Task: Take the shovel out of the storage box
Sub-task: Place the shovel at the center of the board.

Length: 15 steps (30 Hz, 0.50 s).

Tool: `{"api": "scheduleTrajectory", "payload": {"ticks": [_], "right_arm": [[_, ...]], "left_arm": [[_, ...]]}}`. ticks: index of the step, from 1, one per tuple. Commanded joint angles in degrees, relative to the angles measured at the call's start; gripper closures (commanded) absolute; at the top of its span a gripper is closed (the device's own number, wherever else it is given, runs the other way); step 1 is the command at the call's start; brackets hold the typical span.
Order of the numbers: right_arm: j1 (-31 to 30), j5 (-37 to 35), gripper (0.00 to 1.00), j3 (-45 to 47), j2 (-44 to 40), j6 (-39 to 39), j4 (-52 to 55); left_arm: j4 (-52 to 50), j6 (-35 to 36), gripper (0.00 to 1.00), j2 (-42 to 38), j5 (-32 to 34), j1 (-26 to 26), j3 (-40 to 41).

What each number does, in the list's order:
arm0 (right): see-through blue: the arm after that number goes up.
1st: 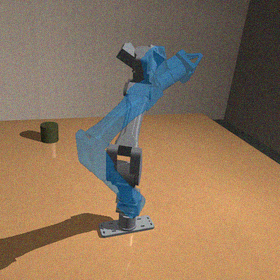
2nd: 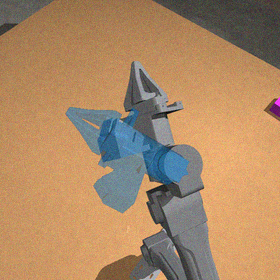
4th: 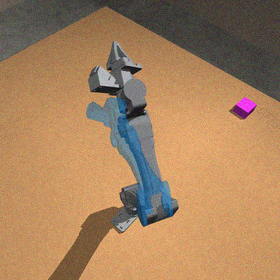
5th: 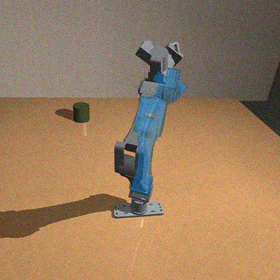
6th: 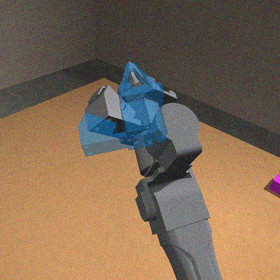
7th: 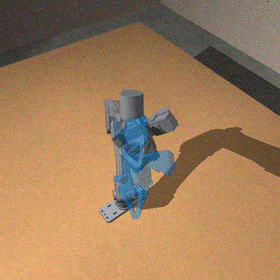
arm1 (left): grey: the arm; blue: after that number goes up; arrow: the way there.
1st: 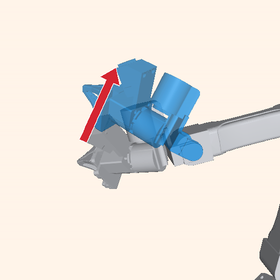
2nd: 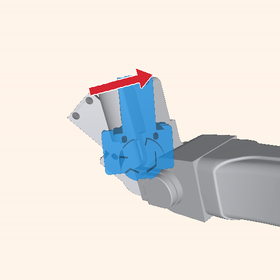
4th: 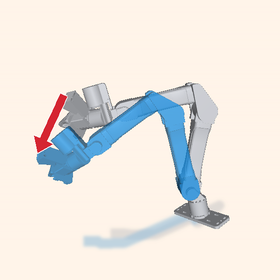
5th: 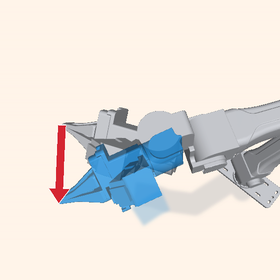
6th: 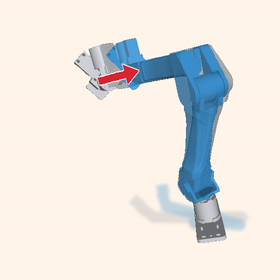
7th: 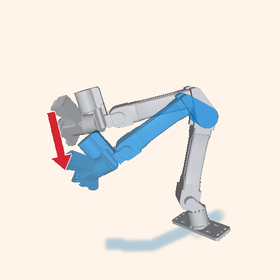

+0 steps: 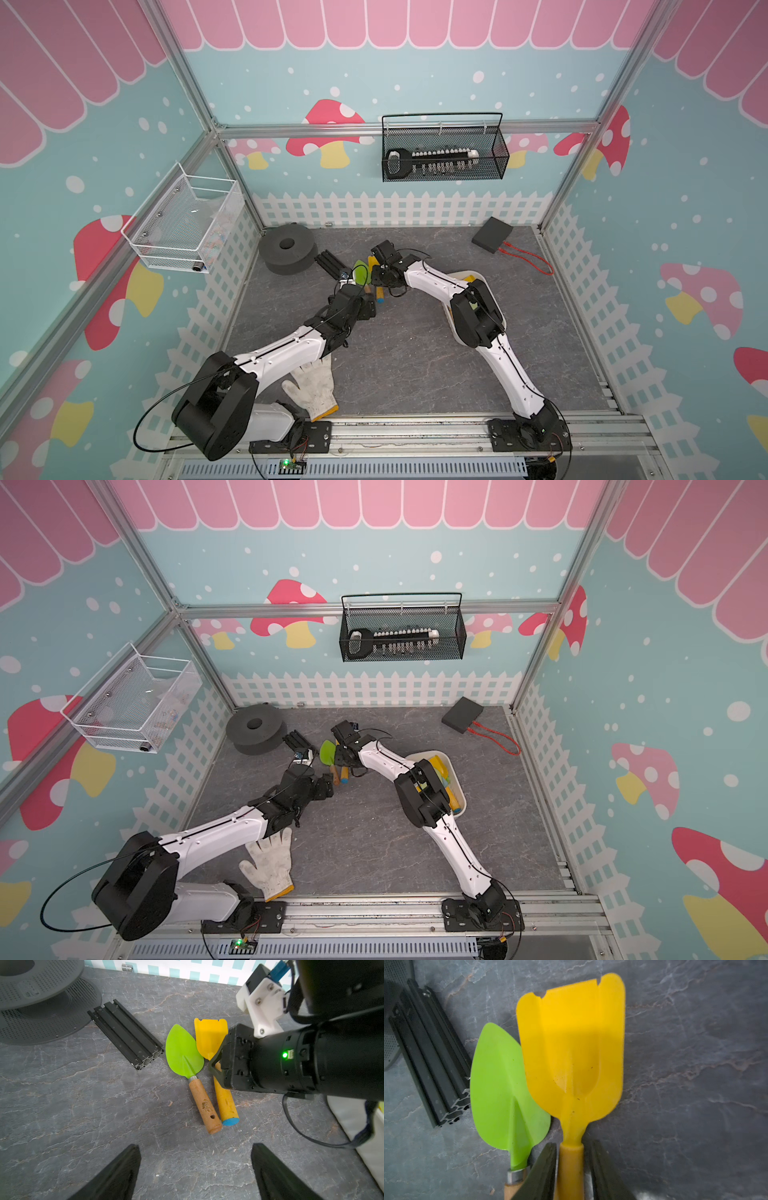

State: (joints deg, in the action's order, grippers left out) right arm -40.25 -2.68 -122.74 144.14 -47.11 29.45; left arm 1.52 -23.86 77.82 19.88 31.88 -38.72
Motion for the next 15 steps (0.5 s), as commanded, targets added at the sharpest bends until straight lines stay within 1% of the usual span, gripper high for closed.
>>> {"api": "scheduleTrajectory", "payload": {"ticks": [1,3,5,9,13,14,15], "right_arm": [[-0.8,-1.7,0.62,-0.5,0.2,1.6,1.7],[-1.1,-2.7,0.58,1.0,-0.9,2.5,1.5],[-1.5,-3.7,0.57,2.4,-2.1,3.6,1.5],[-2.1,-5.3,0.57,5.7,-5.4,6.6,1.0],[-2.1,-5.1,0.57,8.7,-9.1,10.4,0.7],[-2.1,-4.9,0.58,9.8,-10.3,11.4,0.8],[-2.1,-4.6,0.58,10.8,-11.4,12.1,0.7]], "left_arm": [[-0.2,-0.8,0.12,1.3,-0.7,-0.5,-1.0],[-0.3,-1.0,0.12,1.9,-0.9,-0.6,-1.3],[-0.3,-1.0,0.12,2.0,-0.9,-0.7,-1.3],[0.0,-1.2,0.12,1.7,-1.2,-0.8,-1.1],[0.5,-1.2,0.12,1.1,-1.2,-0.8,-0.7],[0.7,-1.1,0.12,0.9,-3.0,-0.8,-0.7],[0.8,-1.1,0.12,0.7,-3.3,-0.8,-0.6]]}}
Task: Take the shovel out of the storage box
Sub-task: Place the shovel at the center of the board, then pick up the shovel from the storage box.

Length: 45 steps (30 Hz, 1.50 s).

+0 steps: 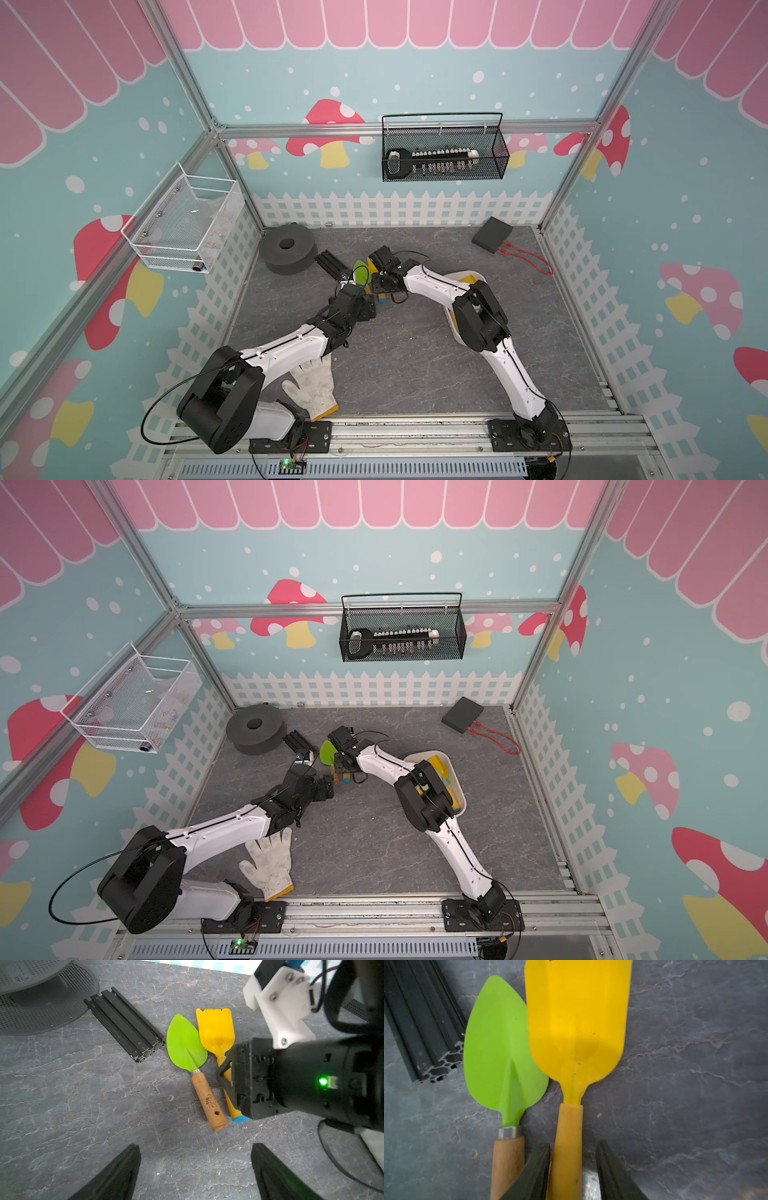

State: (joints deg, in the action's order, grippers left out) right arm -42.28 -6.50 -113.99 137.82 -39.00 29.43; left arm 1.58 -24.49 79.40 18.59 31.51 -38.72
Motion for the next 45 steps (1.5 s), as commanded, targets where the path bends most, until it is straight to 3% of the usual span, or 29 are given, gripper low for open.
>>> {"api": "scheduleTrajectory", "payload": {"ticks": [1,15,25,27,29,32,45], "right_arm": [[-0.1,-0.5,0.58,3.2,-6.2,4.6,0.7],[0.3,6.2,0.54,22.7,-27.3,15.6,2.4],[3.9,11.6,0.53,31.1,-38.9,24.8,7.2],[4.2,9.9,0.50,34.8,-42.0,27.3,5.6],[4.3,6.0,0.38,38.0,-44.6,29.2,4.8],[4.4,0.5,0.37,41.3,-47.0,32.2,5.8],[12.6,2.1,0.50,45.3,-50.7,23.5,15.0]], "left_arm": [[1.0,-0.3,0.12,-1.1,-2.5,-0.4,-0.5],[5.1,-0.8,0.12,-3.3,-7.8,-0.1,1.1],[11.4,0.3,0.11,-1.5,-7.9,4.2,1.5],[12.0,0.5,0.11,-1.6,-8.7,4.6,1.6],[12.0,0.1,0.11,-1.9,-9.8,4.9,1.6],[11.5,0.3,0.11,-2.5,-10.2,5.6,1.4],[9.7,1.7,0.12,-2.7,-6.9,7.3,0.4]]}}
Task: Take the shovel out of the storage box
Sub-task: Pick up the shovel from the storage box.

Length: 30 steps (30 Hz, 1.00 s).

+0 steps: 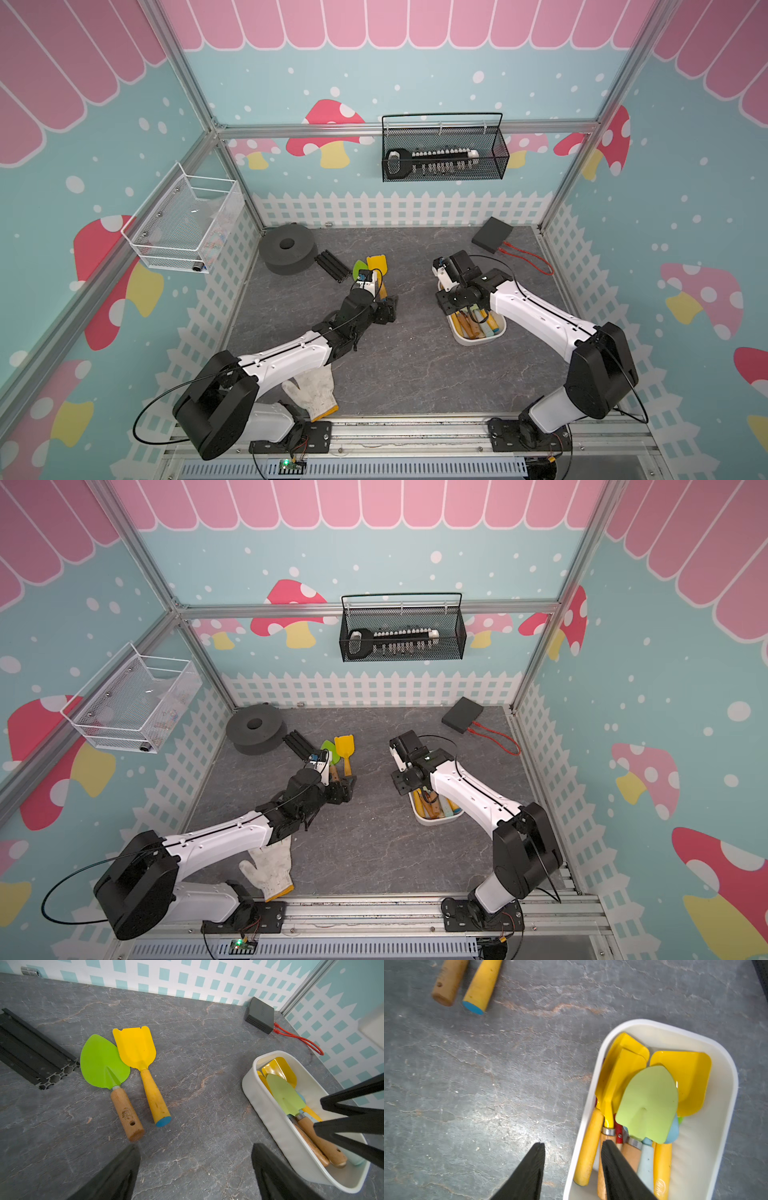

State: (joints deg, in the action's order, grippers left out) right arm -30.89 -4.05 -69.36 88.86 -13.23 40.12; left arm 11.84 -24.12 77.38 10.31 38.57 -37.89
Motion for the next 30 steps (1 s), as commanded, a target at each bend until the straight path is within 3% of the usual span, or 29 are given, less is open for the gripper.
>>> {"api": "scheduleTrajectory", "payload": {"ticks": [1,13,18,30], "right_arm": [[1.6,-1.2,0.51,0.5,-1.8,-2.6,5.3],[5.7,-4.4,0.46,3.6,1.2,-3.6,9.3],[6.5,-3.2,0.52,4.9,2.9,-3.9,8.2],[8.2,-3.6,0.49,4.6,7.2,-4.7,6.6]], "left_arm": [[-0.7,1.2,0.12,-0.7,1.5,0.3,-0.5],[-3.8,1.0,0.12,-1.3,1.7,0.4,-1.6],[-4.2,1.2,0.12,-2.0,1.7,0.4,-1.5],[-4.7,1.4,0.12,-1.5,0.5,0.4,-1.9]]}}
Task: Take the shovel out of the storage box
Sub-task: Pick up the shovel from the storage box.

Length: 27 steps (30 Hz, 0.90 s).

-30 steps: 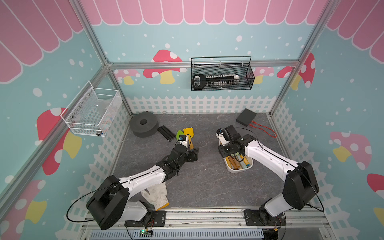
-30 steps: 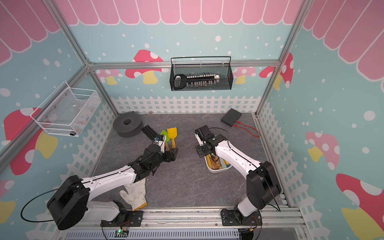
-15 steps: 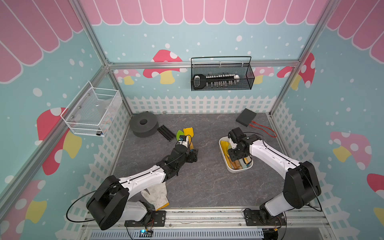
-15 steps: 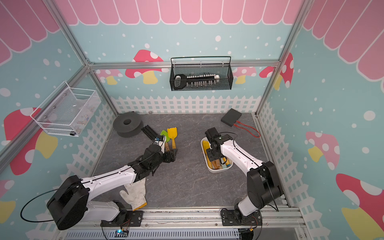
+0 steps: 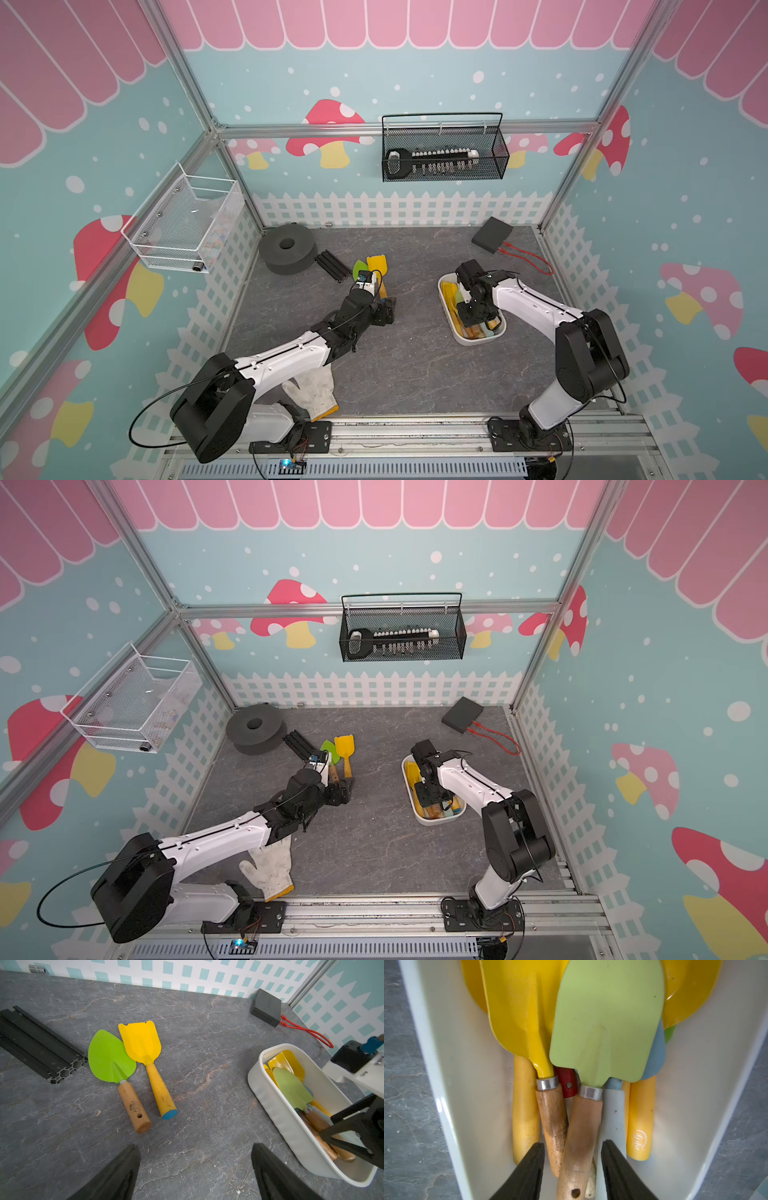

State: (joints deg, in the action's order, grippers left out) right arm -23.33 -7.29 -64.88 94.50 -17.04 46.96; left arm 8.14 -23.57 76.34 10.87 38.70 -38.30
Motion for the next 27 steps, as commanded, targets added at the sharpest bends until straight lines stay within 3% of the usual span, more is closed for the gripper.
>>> {"api": "scheduleTrajectory", "payload": {"ticks": [1,12,27], "right_arm": [[0.8,-0.2,0.50,0.0,2.1,-0.9,-0.3],[1.3,0.1,0.67,-0.9,5.5,-0.9,-0.5],[1.3,2.3,0.81,2.9,-10.1,-2.0,-4.0]], "left_arm": [[-1.1,0.9,0.12,-0.5,-0.1,0.3,-1.5],[-1.6,1.6,0.12,-1.0,0.9,0.3,-1.5],[-3.3,-0.8,0.13,1.9,4.5,0.6,-3.9]]}}
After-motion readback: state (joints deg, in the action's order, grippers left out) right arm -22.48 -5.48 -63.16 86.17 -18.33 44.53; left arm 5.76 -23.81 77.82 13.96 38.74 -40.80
